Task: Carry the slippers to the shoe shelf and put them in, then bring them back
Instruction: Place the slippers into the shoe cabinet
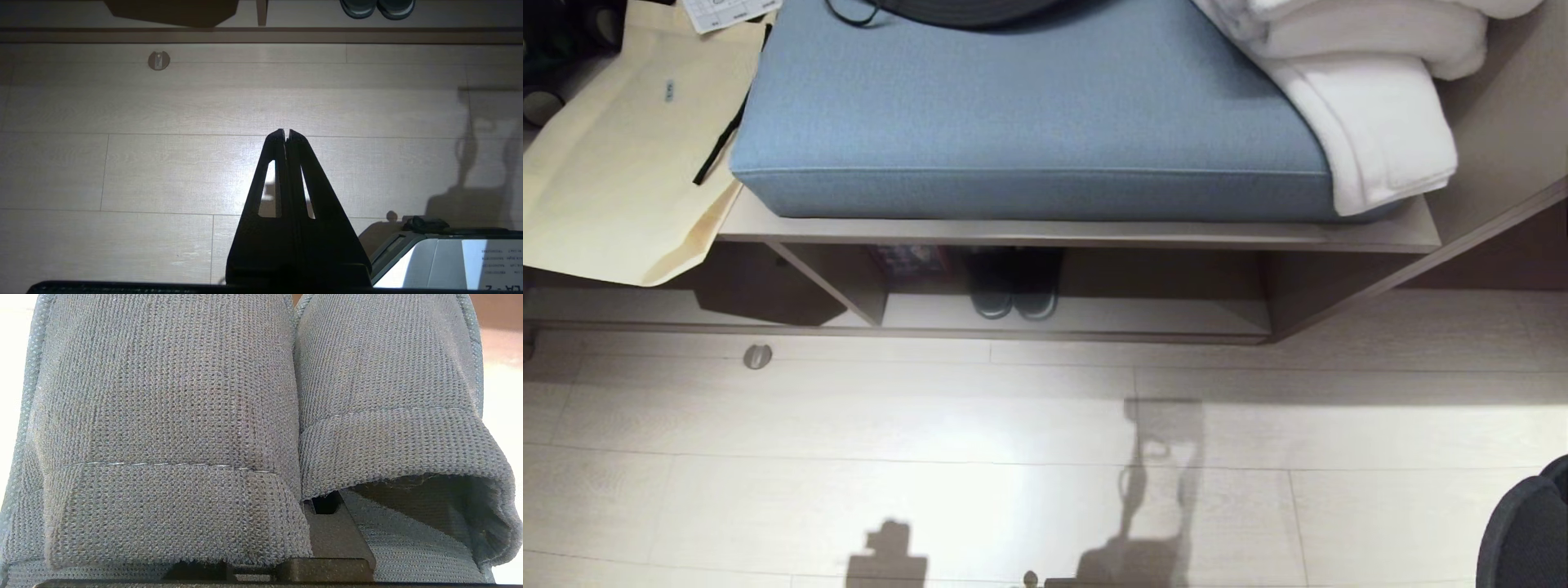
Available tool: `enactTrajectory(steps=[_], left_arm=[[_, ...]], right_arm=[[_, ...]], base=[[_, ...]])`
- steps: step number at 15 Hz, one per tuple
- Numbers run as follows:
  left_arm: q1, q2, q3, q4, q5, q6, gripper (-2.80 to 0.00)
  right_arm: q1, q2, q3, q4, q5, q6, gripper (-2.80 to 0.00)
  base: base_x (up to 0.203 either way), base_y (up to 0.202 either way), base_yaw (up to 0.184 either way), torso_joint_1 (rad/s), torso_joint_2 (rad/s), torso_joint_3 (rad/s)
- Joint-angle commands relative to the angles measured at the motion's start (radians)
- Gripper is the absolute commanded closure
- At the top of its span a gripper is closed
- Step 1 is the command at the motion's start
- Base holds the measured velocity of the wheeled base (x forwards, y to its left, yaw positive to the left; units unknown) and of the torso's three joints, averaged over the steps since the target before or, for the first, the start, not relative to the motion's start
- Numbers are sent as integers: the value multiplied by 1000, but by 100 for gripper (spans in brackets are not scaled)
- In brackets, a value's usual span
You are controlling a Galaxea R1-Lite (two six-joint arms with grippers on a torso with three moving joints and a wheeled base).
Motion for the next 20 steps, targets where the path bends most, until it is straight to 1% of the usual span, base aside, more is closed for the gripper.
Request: enactTrajectory(steps=[1, 20], left_arm=[[0, 0, 0, 0, 0, 0, 0], [0, 0, 0, 0, 0, 0, 0]], right_arm=[[0, 1, 0, 0, 0, 0, 0], [0, 3, 0, -1, 1, 0, 0]], base=[[0, 0, 0, 7, 9, -200], [0, 0, 0, 3, 3, -197]])
